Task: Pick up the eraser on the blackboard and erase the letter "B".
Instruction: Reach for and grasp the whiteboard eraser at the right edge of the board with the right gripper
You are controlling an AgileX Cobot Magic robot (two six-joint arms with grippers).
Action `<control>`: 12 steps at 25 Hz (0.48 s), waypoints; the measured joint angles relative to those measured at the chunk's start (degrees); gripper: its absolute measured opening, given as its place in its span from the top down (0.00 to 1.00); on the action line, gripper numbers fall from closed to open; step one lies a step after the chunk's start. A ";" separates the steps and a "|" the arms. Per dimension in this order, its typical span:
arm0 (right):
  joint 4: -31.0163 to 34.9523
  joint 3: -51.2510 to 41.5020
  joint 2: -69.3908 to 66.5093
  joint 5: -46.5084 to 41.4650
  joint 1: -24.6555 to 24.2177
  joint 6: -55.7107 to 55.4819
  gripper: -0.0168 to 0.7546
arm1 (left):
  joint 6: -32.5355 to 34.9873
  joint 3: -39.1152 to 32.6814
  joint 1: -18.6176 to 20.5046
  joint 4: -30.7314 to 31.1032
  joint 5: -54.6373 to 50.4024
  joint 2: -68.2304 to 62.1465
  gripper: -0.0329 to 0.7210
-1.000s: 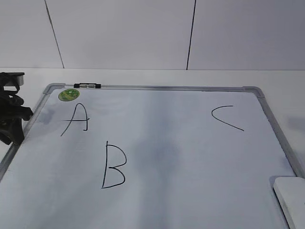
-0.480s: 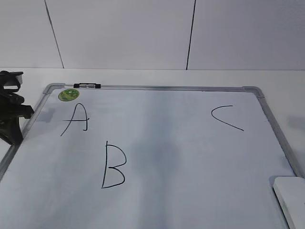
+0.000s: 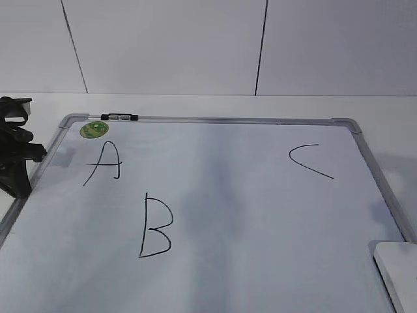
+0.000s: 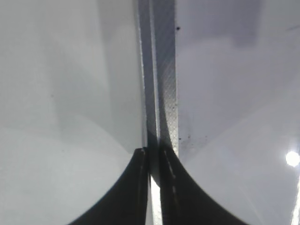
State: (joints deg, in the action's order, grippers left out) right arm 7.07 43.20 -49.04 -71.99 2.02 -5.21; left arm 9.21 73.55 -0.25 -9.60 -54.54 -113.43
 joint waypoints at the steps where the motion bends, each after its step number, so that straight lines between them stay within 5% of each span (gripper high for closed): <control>1: 0.00 0.09 -1.52 0.11 0.00 0.10 0.10 | 0.00 0.00 0.00 0.00 0.00 0.00 0.93; 12: 0.82 0.09 -16.52 1.59 0.00 1.73 0.10 | 0.00 0.00 0.00 -0.13 0.00 0.00 0.93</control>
State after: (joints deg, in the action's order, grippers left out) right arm 7.89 43.29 -65.56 -70.39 2.02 -3.48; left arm 9.21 73.55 -0.25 -9.73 -54.54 -113.43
